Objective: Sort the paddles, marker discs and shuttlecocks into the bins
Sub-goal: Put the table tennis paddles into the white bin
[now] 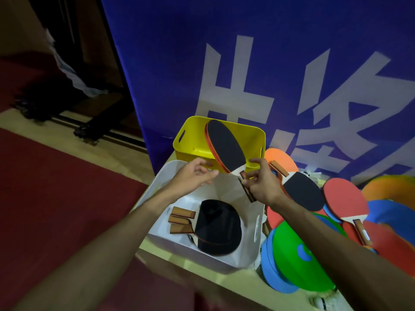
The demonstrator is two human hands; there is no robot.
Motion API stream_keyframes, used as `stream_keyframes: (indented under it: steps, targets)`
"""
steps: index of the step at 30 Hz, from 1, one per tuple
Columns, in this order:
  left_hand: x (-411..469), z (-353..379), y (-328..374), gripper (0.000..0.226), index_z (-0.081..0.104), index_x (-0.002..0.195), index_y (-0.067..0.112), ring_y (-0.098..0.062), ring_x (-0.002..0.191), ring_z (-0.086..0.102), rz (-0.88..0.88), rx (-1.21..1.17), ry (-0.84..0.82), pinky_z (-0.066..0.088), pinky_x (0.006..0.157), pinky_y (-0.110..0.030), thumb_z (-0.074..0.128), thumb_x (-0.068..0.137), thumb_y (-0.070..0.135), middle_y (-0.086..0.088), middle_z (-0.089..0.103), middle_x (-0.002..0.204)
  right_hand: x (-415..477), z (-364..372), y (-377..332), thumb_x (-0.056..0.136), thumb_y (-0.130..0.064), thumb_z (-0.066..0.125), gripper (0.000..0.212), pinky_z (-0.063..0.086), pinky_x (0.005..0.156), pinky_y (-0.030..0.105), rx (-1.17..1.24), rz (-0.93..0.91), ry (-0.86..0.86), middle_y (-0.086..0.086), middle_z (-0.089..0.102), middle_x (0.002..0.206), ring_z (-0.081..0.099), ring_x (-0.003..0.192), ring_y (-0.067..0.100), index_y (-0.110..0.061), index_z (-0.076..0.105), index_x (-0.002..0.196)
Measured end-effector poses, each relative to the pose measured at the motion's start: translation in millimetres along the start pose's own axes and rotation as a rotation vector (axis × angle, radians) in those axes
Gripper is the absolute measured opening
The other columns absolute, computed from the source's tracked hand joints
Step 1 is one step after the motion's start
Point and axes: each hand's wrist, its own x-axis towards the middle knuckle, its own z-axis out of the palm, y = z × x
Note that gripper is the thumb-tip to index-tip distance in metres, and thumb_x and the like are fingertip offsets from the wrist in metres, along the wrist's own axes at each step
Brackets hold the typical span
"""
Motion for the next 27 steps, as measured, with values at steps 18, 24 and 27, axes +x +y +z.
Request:
stream_keyframes:
  steps: [18,24,27]
  targets:
    - [-6.7,-9.5,21.1,0.009,0.067,0.098,0.013,-0.023,0.095,0.068,0.073,-0.146,0.310,0.056,0.086,-0.040,0.064,0.090,0.015,-0.009,0.071,0.098,16.5,-14.6,-48.9,0.088,-0.025,0.065,0.047,0.043,0.096,0.035,-0.328,-0.377,0.030,0.005,0.052,0.122,0.049,0.114,0.021,-0.015,0.046,0.130]
    - [-5.5,-23.5,26.8,0.012,0.066,0.089,0.017,-0.018,0.087,0.067,0.138,0.027,0.170,0.052,0.081,-0.041,0.058,0.093,0.025,-0.005,0.071,0.088,18.7,-25.3,-60.5,0.091,-0.026,0.060,0.052,0.040,0.101,0.039,-0.507,-0.554,0.083,0.006,0.046,0.135,0.040,0.126,0.025,-0.017,0.042,0.138]
    - [-4.9,-26.5,34.5,0.013,0.065,0.090,0.024,-0.004,0.083,0.064,0.122,0.127,0.050,0.049,0.071,-0.023,0.053,0.096,0.024,0.006,0.068,0.085,16.6,-25.4,-59.1,0.091,-0.029,0.060,0.048,0.042,0.099,0.039,-0.570,-0.574,0.048,0.004,0.050,0.133,0.044,0.122,0.025,-0.019,0.046,0.136]
